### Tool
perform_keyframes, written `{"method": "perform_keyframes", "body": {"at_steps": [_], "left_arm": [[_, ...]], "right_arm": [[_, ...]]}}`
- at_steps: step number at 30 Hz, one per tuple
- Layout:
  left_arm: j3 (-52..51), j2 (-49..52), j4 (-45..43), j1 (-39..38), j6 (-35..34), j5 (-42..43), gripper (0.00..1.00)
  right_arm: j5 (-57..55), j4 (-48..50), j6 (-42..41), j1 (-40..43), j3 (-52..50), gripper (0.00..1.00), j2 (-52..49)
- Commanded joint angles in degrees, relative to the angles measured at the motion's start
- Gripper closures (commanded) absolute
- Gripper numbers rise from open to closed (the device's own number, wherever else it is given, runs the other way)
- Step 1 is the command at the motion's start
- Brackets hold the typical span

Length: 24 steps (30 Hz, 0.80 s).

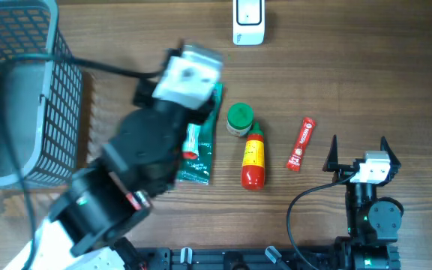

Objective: Scan the item barcode

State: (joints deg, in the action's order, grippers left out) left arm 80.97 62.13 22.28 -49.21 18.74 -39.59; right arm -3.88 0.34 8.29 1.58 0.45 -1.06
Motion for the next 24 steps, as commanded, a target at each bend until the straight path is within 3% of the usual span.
{"method": "perform_keyframes", "body": {"at_steps": [1,6,9,14,18,20,22,24], "left_arm": [[-0.07,-1.44,-0.17,6.58,0.15,-0.79,0.88],[-0.07,-0.2,-6.54,16.87,0.55,-0.98,0.79],[-0.07,0.11,-4.59,21.09,-1.09,-0.66,0.72],[-0.07,0.13,-4.44,24.0,-10.71,1.66,0.67],[-0.07,-0.04,-4.48,23.98,-12.17,2.78,0.61],[-0.07,-1.01,-4.48,23.98,-12.2,4.63,0.53],[-0.07,-2.86,-4.46,23.93,-12.37,5.38,0.52],[-0.07,-5.75,-4.44,23.93,-13.79,5.53,0.51]], "right_arm": [[0.74,0.24,0.7,-0.13,-0.04,0.0,0.15],[0.74,0.24,0.7,-0.13,-0.04,0.0,0.15],[0.74,0.26,0.72,-0.13,-0.04,0.0,0.15],[0.76,0.26,0.7,-0.13,-0.04,0.0,0.15],[1.2,0.31,0.61,-0.13,-0.04,0.0,0.15],[4.61,0.42,0.5,-0.13,-0.04,0.0,0.15],[11.78,-0.09,-1.16,-0.13,-0.04,0.0,0.13],[19.12,0.74,-9.6,-0.13,-0.04,0.0,0.04]]}}
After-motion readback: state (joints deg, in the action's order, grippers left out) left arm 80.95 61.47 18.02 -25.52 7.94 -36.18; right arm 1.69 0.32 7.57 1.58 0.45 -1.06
